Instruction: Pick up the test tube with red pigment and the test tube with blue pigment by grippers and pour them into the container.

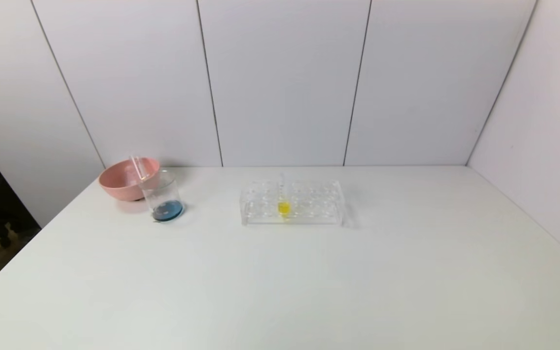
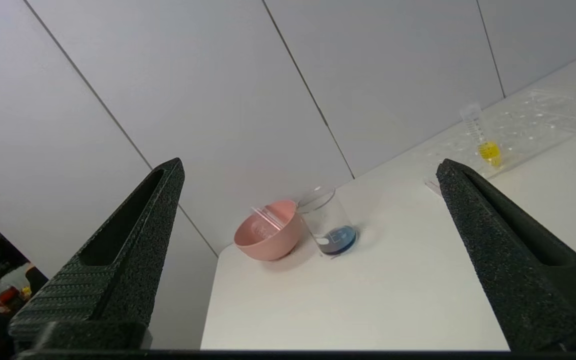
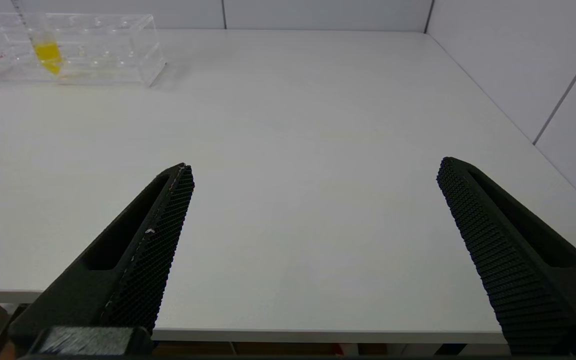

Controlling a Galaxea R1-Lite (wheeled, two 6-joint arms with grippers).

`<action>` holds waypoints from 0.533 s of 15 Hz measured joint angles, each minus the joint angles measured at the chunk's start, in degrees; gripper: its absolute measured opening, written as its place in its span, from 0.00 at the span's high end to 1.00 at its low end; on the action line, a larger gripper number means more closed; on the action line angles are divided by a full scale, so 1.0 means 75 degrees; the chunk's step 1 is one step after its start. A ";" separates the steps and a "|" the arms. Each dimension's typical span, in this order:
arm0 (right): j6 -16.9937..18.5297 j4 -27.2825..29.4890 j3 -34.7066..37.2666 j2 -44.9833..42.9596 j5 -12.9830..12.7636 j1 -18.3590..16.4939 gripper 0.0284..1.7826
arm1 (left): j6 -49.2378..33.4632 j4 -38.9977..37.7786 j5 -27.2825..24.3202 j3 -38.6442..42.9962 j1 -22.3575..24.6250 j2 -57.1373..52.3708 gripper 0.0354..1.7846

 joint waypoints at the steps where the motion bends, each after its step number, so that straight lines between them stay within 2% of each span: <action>1: 0.0000 -0.0003 0.0000 0.0000 0.0000 0.0000 0.00 | 0.0010 -0.0005 0.0007 0.0375 -0.0031 -0.0304 0.01; 8: 0.0000 0.0000 0.0000 0.0000 0.0000 -0.0003 0.00 | -0.0460 -0.0369 0.0080 0.2625 -0.0114 -0.1406 0.01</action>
